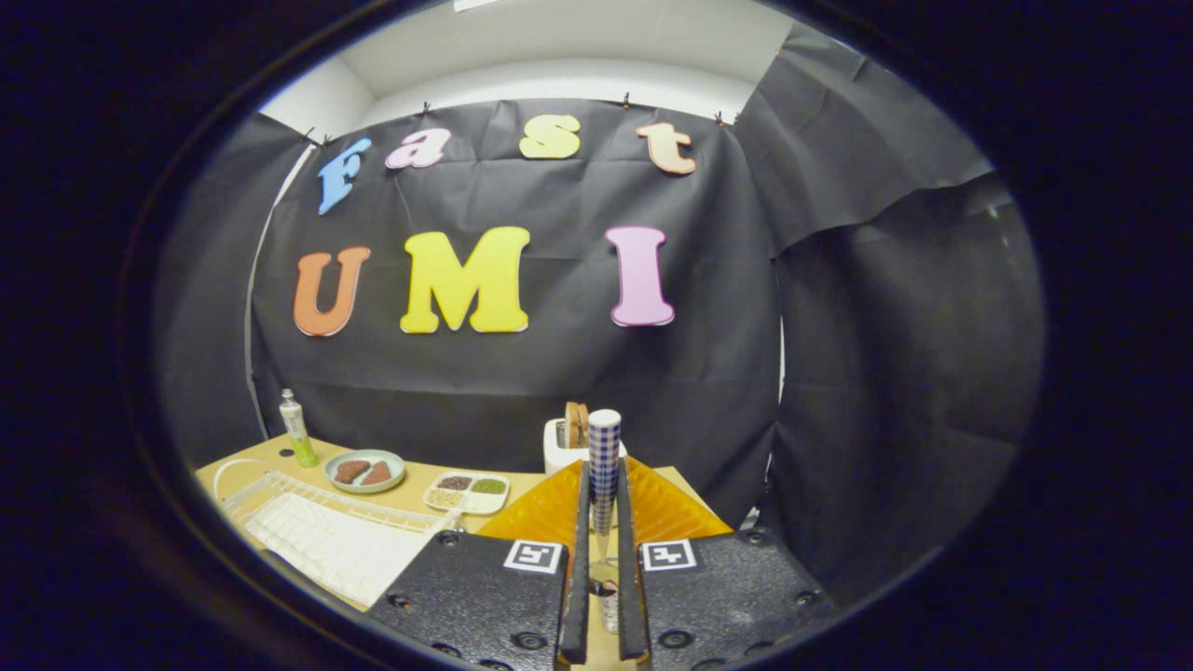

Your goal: Take the plate from the dish rack, then take the spoon from the basket and place it into the plate.

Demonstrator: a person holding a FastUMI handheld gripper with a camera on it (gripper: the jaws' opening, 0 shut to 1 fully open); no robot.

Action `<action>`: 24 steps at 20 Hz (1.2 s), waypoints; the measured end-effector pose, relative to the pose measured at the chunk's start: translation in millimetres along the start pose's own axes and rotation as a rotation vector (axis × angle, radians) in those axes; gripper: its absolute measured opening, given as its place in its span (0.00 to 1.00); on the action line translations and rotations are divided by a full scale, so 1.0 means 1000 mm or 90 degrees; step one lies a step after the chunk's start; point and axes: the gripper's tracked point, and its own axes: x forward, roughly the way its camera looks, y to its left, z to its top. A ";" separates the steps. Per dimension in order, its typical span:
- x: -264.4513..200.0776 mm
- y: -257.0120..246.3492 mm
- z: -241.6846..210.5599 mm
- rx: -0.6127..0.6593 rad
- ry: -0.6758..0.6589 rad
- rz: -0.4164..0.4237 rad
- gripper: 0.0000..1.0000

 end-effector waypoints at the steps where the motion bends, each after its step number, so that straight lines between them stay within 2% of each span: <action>1: -0.012 0.007 0.008 -0.003 -0.010 0.003 0.18; 6: -0.078 0.056 0.033 -0.003 -0.050 0.044 0.18; 12: -0.134 0.140 0.027 -0.001 -0.051 0.112 0.18; 16: -0.165 0.196 -0.004 0.020 -0.036 0.154 0.18; 21: -0.196 0.259 -0.067 0.049 -0.032 0.164 0.18; 24: -0.205 0.279 -0.104 0.050 -0.017 0.157 0.17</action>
